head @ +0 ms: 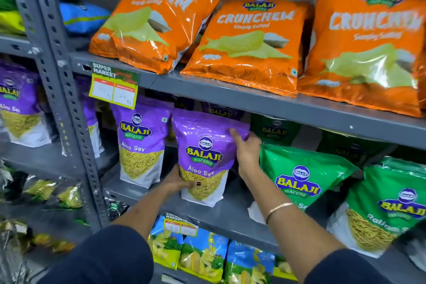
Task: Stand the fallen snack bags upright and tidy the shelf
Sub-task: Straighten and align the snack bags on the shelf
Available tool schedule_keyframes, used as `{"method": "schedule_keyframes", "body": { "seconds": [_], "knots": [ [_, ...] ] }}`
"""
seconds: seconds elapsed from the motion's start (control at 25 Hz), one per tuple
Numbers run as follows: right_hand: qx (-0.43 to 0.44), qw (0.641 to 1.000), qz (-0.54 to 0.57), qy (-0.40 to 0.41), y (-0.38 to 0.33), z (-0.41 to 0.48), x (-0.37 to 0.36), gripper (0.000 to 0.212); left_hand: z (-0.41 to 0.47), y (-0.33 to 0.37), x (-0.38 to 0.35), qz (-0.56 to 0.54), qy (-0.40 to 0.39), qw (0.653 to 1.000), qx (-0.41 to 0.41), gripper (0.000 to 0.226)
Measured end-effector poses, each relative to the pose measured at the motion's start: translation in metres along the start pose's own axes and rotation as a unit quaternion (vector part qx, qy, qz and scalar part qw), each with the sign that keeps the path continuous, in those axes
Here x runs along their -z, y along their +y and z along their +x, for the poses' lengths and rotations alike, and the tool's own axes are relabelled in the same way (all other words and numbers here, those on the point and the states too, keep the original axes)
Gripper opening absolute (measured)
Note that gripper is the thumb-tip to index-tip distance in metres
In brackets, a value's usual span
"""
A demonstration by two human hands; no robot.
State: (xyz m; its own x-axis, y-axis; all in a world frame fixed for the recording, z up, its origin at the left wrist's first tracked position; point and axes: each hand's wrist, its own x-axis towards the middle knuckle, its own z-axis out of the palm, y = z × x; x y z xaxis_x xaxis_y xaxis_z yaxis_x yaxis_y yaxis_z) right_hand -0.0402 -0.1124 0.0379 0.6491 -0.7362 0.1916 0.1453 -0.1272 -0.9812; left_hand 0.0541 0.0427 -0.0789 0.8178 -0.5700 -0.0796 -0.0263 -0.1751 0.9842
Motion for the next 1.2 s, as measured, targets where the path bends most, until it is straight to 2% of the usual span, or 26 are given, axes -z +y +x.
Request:
{"method": "schedule_keyframes", "body": {
  "seconds": [0.08,0.2,0.24,0.32,0.4,0.48,0.6,0.76,0.8,0.84,0.88,0.96,1.0,1.04,1.08,1.12,1.16,1.2],
  "knots": [
    [0.013,1.0,0.0,0.022,-0.01,0.006,0.001,0.038,0.0,-0.005,0.001,0.018,-0.002,1.0,0.004,0.148],
    [0.026,0.999,0.026,0.027,-0.004,-0.005,0.002,0.021,-0.003,-0.003,0.002,0.046,-0.003,0.999,-0.005,0.149],
    [0.016,0.999,0.024,0.012,0.006,-0.007,0.001,0.029,-0.002,-0.002,0.003,0.049,-0.003,0.999,-0.007,0.148],
    [-0.037,0.997,0.039,-0.048,0.027,-0.015,0.002,0.068,0.001,-0.002,0.003,0.059,0.002,0.998,0.004,0.139],
    [-0.094,0.989,0.042,-0.11,0.054,-0.026,0.008,0.08,0.0,-0.003,0.002,0.058,-0.002,0.998,0.013,0.123],
    [-0.121,0.978,-0.008,-0.171,0.079,-0.041,0.014,0.077,-0.004,-0.002,0.001,0.063,0.009,0.998,0.026,0.116],
    [-0.119,0.976,-0.067,-0.17,0.092,-0.049,0.014,0.07,-0.009,0.001,0.0,0.069,0.013,0.997,0.041,0.092],
    [-0.145,0.962,-0.143,-0.182,0.093,-0.051,0.016,0.065,-0.017,0.0,-0.001,0.085,0.019,0.994,0.066,0.086],
    [-0.16,0.952,-0.179,-0.188,0.095,-0.054,0.023,0.056,-0.018,-0.002,-0.003,0.121,0.04,0.987,0.094,0.088],
    [-0.189,0.937,-0.218,-0.196,0.097,-0.056,0.037,0.038,-0.021,-0.003,-0.006,0.181,0.047,0.972,0.14,0.088],
    [-0.245,0.913,-0.245,-0.216,0.099,-0.058,0.055,0.02,-0.026,0.0,-0.012,0.275,0.011,0.942,0.192,0.08],
    [-0.398,0.826,-0.277,-0.286,0.104,-0.059,0.102,0.022,-0.039,0.015,-0.029,0.458,-0.128,0.845,0.246,0.043],
    [-0.453,0.782,-0.308,-0.299,0.106,-0.059,0.129,0.024,-0.043,0.023,-0.043,0.495,-0.175,0.813,0.25,0.03],
    [-0.478,0.76,-0.338,-0.282,0.109,-0.056,0.157,0.024,-0.043,0.033,-0.062,0.513,-0.192,0.802,0.239,0.028],
    [-0.477,0.76,-0.37,-0.239,0.109,-0.052,0.184,0.022,-0.04,0.039,-0.081,0.502,-0.193,0.817,0.208,0.029],
    [-0.451,0.782,-0.387,-0.185,0.107,-0.047,0.202,0.016,-0.038,0.043,-0.099,0.458,-0.195,0.85,0.174,0.033],
    [-0.413,0.818,-0.378,-0.135,0.105,-0.042,0.218,0.007,-0.033,0.044,-0.12,0.406,-0.197,0.883,0.131,0.047],
    [-0.365,0.853,-0.36,-0.096,0.101,-0.037,0.229,0.027,-0.03,0.046,-0.14,0.363,-0.194,0.907,0.086,0.065]
  ]
}}
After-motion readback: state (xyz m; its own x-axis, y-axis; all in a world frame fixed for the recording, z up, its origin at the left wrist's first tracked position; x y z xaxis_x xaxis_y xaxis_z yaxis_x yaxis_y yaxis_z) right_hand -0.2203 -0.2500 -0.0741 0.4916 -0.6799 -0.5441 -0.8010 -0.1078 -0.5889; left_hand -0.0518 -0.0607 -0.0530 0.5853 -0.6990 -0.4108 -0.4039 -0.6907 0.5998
